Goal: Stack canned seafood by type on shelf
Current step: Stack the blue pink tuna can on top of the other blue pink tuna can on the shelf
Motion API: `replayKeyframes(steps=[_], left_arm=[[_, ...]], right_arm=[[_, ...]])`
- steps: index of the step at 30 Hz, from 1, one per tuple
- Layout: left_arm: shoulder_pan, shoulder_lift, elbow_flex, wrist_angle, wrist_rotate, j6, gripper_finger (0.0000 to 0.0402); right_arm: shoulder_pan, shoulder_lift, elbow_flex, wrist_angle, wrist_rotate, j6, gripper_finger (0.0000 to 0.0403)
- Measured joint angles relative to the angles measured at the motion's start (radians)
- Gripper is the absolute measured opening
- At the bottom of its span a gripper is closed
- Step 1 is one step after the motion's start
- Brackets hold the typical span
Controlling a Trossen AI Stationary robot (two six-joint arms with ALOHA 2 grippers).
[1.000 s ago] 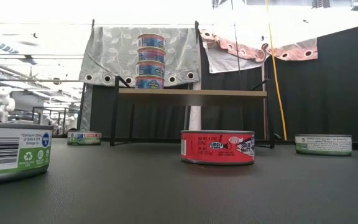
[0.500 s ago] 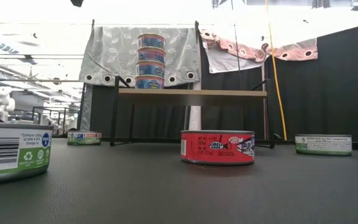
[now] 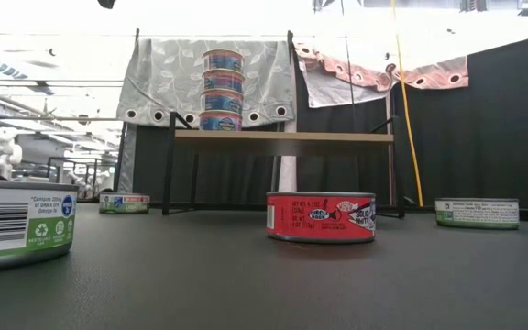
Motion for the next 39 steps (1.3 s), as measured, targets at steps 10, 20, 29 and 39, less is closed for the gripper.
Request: replayKeyframes(steps=[10, 20, 29, 39], left_arm=[[0.0, -0.01, 0.0, -0.002, 0.002, 0.0, 0.0308], [0.0, -0.01, 0.001, -0.003, 0.002, 0.0, 0.0308], [0.0, -0.011, 0.001, -0.013, 0.003, -0.001, 0.0308], [0.0, -0.013, 0.001, -0.04, 0.003, -0.002, 0.0308]], right_arm=[[-0.08, 0.005, 0.102, -0.022, -0.149, 0.092, 0.0183], [-0.145, 0.062, 0.198, -0.242, -0.278, 0.222, 0.0183], [-0.174, 0.156, 0.204, -0.307, -0.263, 0.248, 0.0183], [-0.174, 0.171, 0.204, -0.495, -0.216, 0.305, 0.0183]])
